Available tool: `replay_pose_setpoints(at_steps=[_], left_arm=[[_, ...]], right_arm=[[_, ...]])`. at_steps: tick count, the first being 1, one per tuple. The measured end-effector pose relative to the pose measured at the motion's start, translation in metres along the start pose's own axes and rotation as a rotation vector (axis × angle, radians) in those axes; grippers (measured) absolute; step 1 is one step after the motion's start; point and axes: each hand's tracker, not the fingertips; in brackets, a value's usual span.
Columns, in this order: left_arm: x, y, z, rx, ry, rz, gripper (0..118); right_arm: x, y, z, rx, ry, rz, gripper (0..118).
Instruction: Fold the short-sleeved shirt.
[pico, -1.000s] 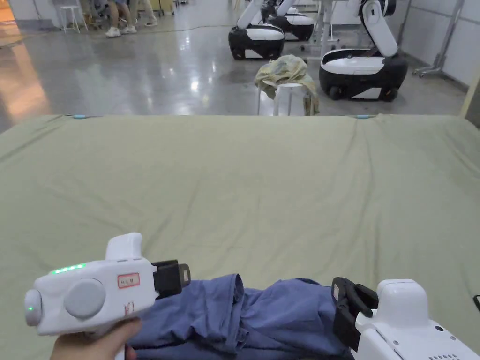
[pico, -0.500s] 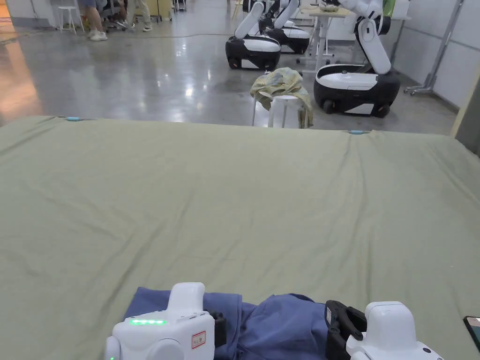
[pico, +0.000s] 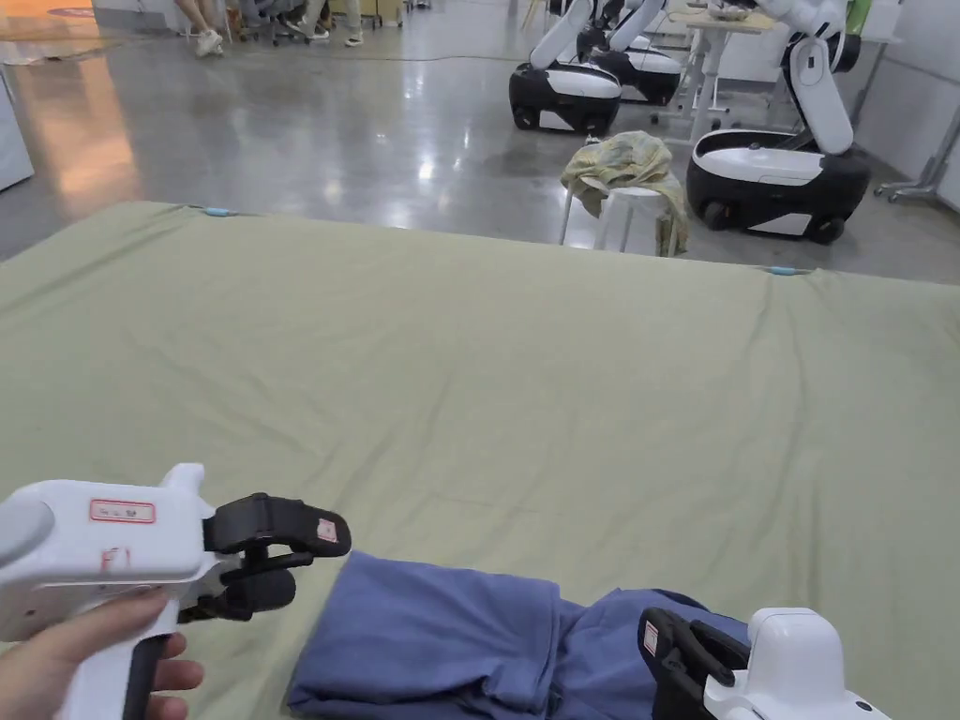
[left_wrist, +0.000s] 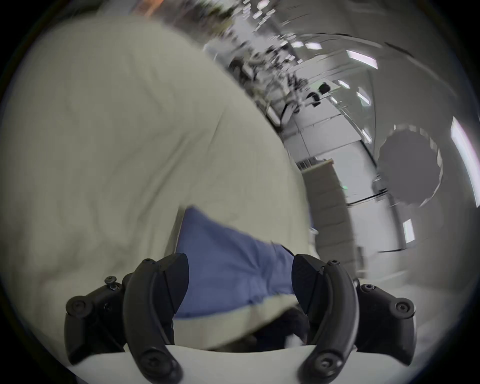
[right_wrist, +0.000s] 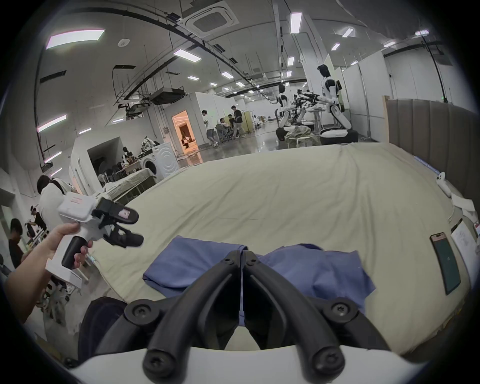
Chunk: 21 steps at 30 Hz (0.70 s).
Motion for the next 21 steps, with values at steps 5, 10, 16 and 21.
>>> replay_pose_setpoints(at_steps=[5,10,16,21], left_arm=[[-0.062,0.0,-0.022,-0.145,-0.079,0.094,83],[-0.088,0.002,-0.063,-0.196,-0.304,0.143,82],[-0.088,0.019,-0.118,-0.292,-0.432,0.079,81],[-0.075,0.02,-0.109,-0.257,-0.145,0.008,10]], right_arm=[[-0.025,-0.003,-0.02,-0.036,0.024,0.007,3],[-0.042,-0.004,-0.037,-0.067,0.036,0.027,3],[-0.048,-0.003,-0.05,-0.087,0.018,0.047,3],[-0.05,0.0,-0.053,-0.074,0.004,0.028,3]])
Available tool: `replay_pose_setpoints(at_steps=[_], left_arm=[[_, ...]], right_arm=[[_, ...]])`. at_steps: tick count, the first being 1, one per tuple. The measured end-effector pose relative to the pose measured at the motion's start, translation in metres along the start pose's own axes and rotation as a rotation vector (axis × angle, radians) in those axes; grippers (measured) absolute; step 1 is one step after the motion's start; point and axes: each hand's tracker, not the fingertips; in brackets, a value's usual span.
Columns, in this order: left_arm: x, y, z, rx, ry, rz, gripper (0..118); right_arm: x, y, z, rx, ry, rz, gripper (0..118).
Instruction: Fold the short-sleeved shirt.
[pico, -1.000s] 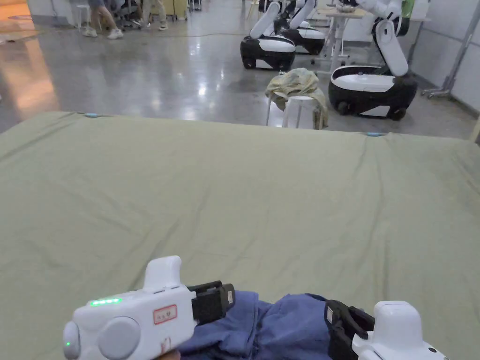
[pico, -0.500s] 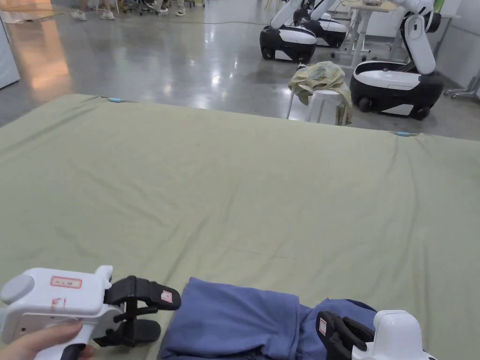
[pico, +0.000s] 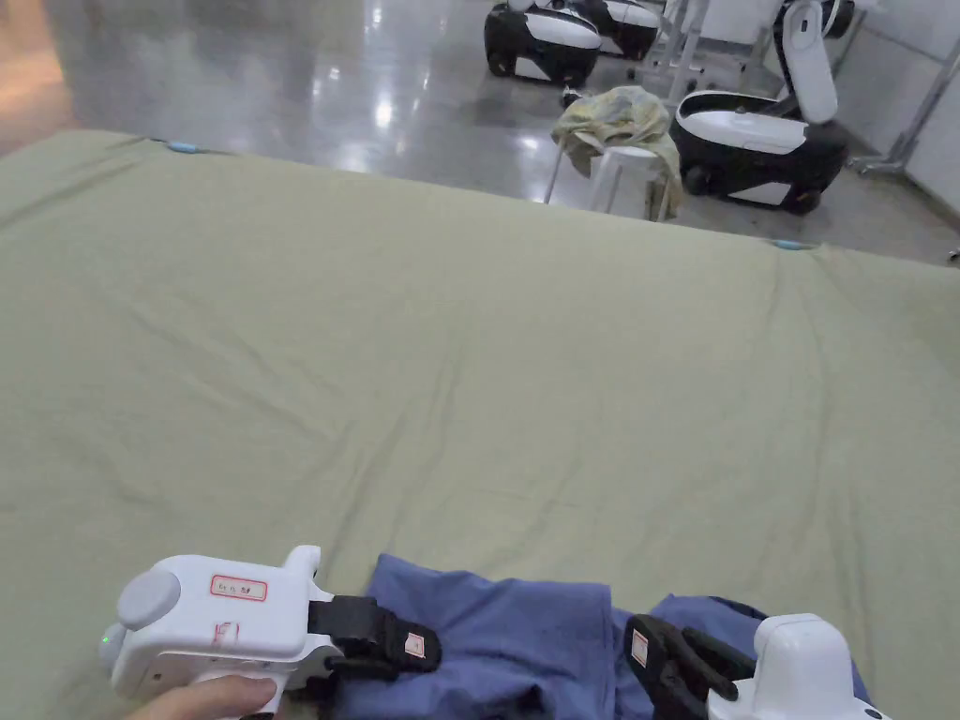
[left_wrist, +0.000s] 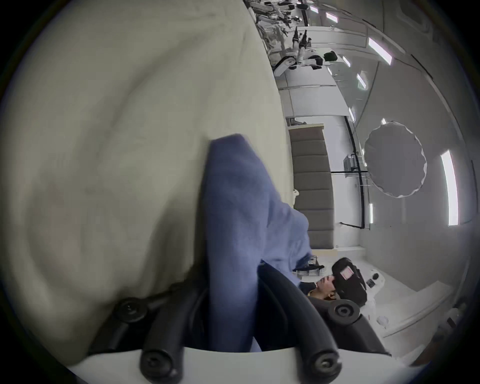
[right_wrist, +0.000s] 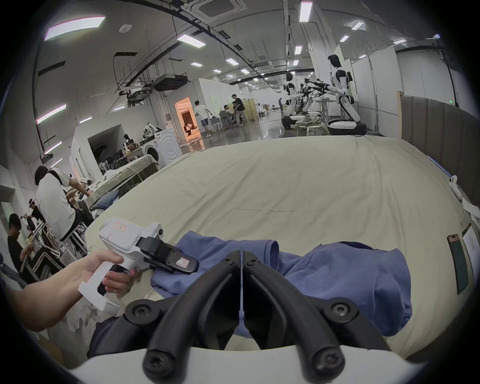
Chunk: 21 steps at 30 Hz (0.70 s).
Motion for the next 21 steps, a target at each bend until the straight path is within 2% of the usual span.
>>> replay_pose_setpoints(at_steps=[1,3,6,10,12,15,16,18,21], left_arm=[[0.009,0.0,0.007,-0.002,-0.021,0.005,10],[0.036,-0.01,0.023,0.052,0.076,-0.075,10],[0.066,-0.02,0.065,0.213,0.156,-0.105,10],[0.112,-0.037,0.082,0.331,0.533,-0.206,10],[0.137,-0.051,0.059,0.328,0.608,-0.281,10],[0.176,-0.071,0.009,0.391,0.635,-0.356,10],[0.191,-0.078,-0.012,0.427,0.653,-0.378,10],[0.218,-0.092,-0.065,0.405,0.719,-0.492,10],[0.241,-0.116,-0.138,0.372,0.784,-0.573,10]], right_arm=[[0.0,0.001,0.001,0.005,0.0,-0.002,3],[0.001,0.0,0.004,0.025,-0.004,-0.007,3],[0.005,0.0,0.009,0.026,-0.035,-0.016,3],[0.014,-0.002,0.026,0.065,-0.101,0.039,3],[0.019,-0.001,0.034,0.082,-0.128,0.062,3],[0.029,0.0,0.05,0.101,-0.131,0.06,3],[0.033,0.0,0.055,0.108,-0.13,0.058,3],[0.041,0.0,0.065,0.124,-0.14,0.061,3],[0.055,0.0,0.078,0.155,-0.18,0.083,3]])
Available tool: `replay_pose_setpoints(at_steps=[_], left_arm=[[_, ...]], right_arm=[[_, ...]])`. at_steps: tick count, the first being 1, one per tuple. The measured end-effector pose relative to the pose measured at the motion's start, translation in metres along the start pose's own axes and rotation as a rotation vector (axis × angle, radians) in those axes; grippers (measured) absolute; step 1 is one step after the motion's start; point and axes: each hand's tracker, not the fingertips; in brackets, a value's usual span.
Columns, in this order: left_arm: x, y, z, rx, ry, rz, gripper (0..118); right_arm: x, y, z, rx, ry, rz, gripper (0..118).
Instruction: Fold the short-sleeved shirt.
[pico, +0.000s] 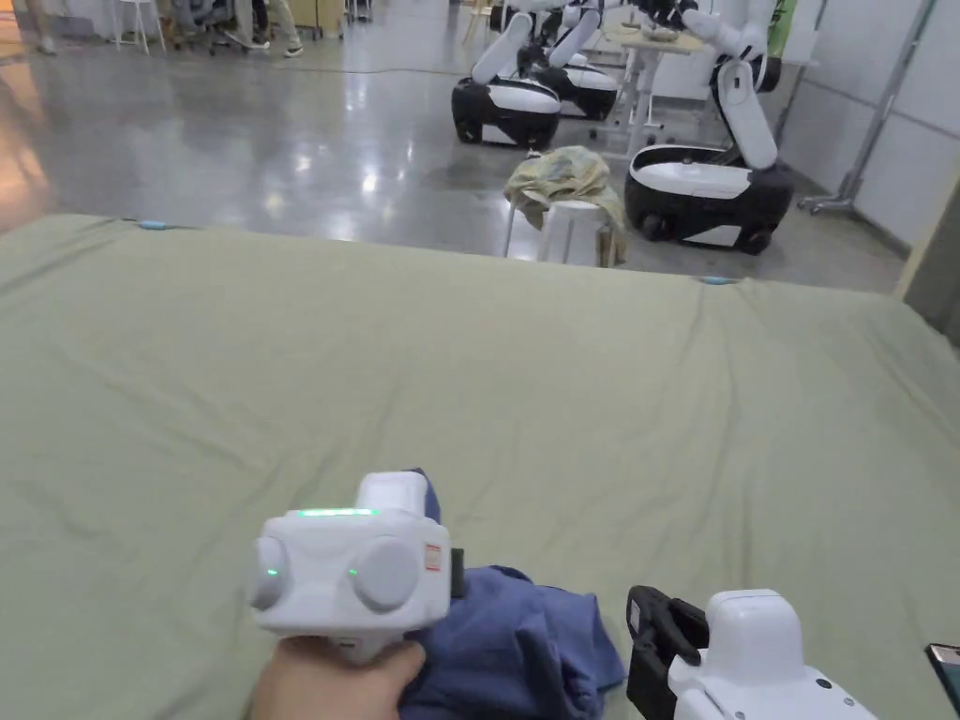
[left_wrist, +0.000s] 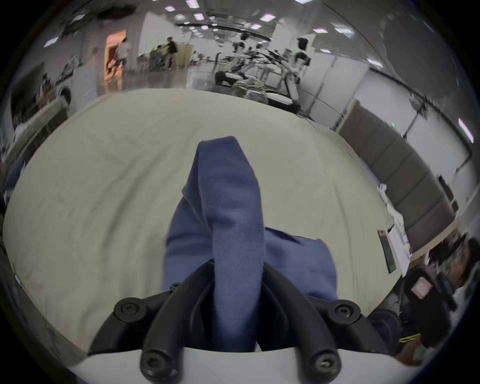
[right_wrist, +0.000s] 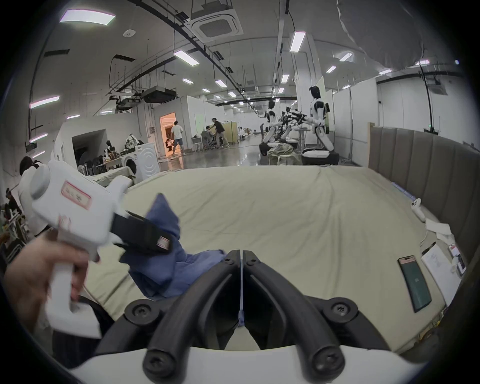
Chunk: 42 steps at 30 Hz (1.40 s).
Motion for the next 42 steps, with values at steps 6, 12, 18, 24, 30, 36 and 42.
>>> replay_pose_setpoints(at_steps=[6,12,18,24,30,36,42], left_arm=[[0.036,-0.029,-0.073,-0.044,-0.02,-0.002,45],[0.025,-0.001,-0.001,0.097,-0.221,0.088,75],[-0.032,0.009,0.003,0.098,-0.219,0.244,59],[-0.007,-0.05,-0.065,-0.072,-0.376,0.295,7],[0.015,-0.07,-0.09,-0.144,-0.5,0.36,6],[-0.036,-0.045,0.01,0.084,-0.502,0.207,72],[-0.159,-0.054,-0.001,-0.024,-0.453,0.4,94]], right_arm=[[0.034,0.005,0.015,0.008,0.0,-0.023,3],[0.054,0.003,0.012,0.034,-0.009,-0.042,3],[0.062,-0.004,0.004,0.034,0.0,-0.106,3],[0.064,-0.007,-0.006,-0.007,0.009,-0.149,3],[0.053,-0.005,-0.014,-0.06,0.014,-0.109,3],[0.023,-0.005,-0.07,-0.197,0.164,-0.145,3],[0.017,-0.047,-0.124,-0.366,0.134,-0.209,2]])
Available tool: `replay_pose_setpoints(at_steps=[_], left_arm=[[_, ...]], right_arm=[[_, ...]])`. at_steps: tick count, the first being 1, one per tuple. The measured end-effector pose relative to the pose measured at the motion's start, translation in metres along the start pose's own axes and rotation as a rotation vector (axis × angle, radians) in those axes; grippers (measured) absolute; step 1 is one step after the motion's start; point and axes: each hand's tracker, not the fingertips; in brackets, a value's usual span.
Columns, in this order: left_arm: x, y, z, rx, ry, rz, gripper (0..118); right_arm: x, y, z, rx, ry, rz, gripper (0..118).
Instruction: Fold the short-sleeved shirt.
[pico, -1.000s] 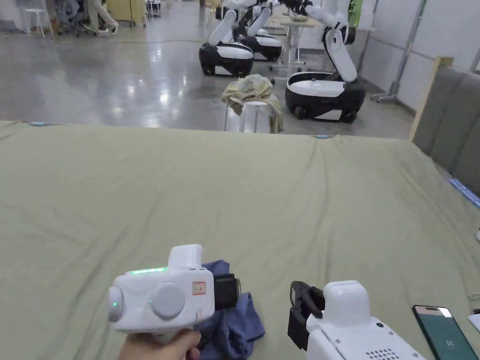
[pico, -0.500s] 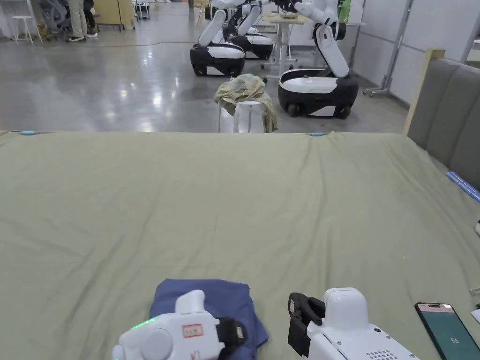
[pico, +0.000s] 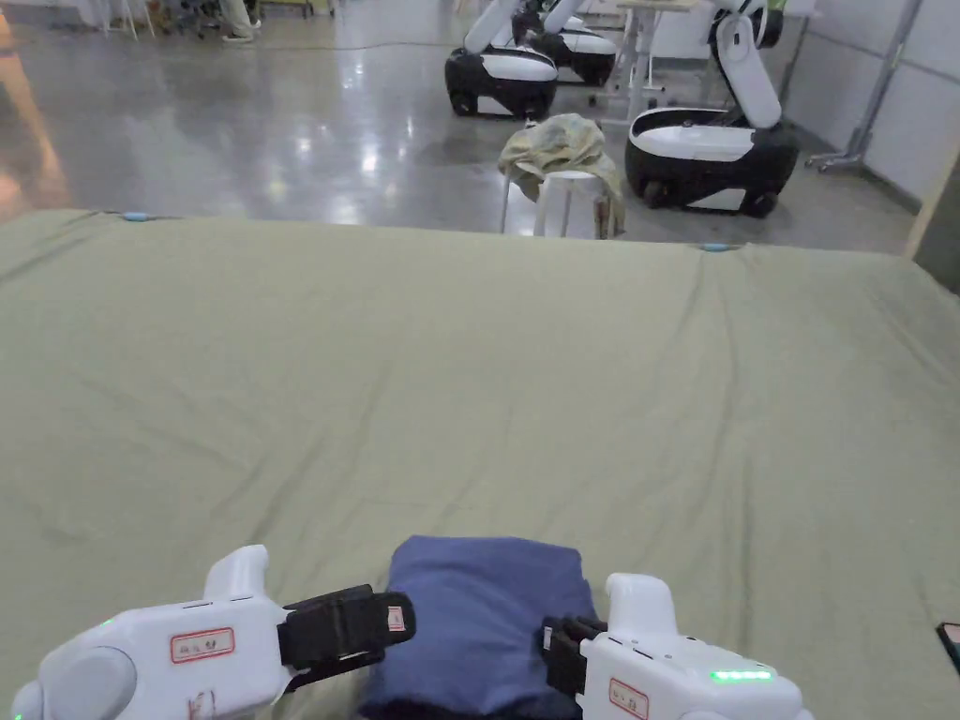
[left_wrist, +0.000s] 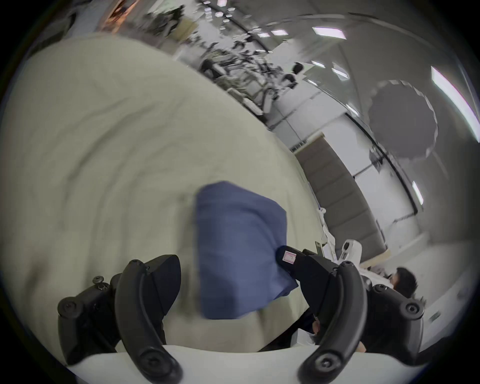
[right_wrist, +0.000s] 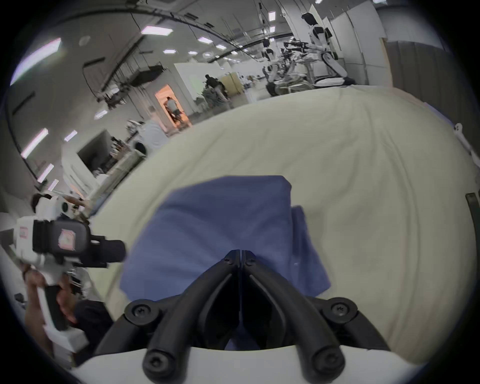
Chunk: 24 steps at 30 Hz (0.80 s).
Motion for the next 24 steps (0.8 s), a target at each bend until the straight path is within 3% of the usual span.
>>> replay_pose_setpoints(at_steps=[7,9,10,11,12,13,15,18,24], left_arm=[[-0.042,-0.002,-0.084,-0.168,-0.282,0.325,94],[-0.029,-0.009,-0.111,-0.148,-0.344,0.327,92],[-0.021,-0.008,-0.119,-0.162,-0.327,0.295,73],[-0.012,-0.006,-0.123,-0.192,-0.289,0.254,37],[-0.004,-0.004,-0.125,-0.21,-0.223,0.217,27],[-0.005,0.0,-0.123,-0.193,-0.086,0.167,27],[-0.012,0.013,-0.119,-0.237,-0.148,0.156,27],[-0.019,0.045,-0.094,-0.273,-0.034,0.013,27],[-0.125,0.126,0.011,-0.215,0.08,0.117,27]], right_arm=[[0.003,0.002,-0.004,0.004,-0.021,-0.003,2],[0.008,0.002,-0.005,0.002,-0.008,-0.031,2],[0.011,0.002,-0.005,0.007,-0.002,-0.046,2],[0.012,0.002,-0.003,0.014,-0.001,-0.051,2],[0.013,0.003,0.0,0.026,0.005,-0.058,2],[0.013,0.004,0.003,0.039,0.002,-0.06,2],[0.011,0.009,0.014,0.063,-0.014,-0.057,2],[0.005,0.016,0.024,0.076,-0.045,-0.041,2],[-0.011,0.024,0.024,0.072,-0.071,-0.011,2]])
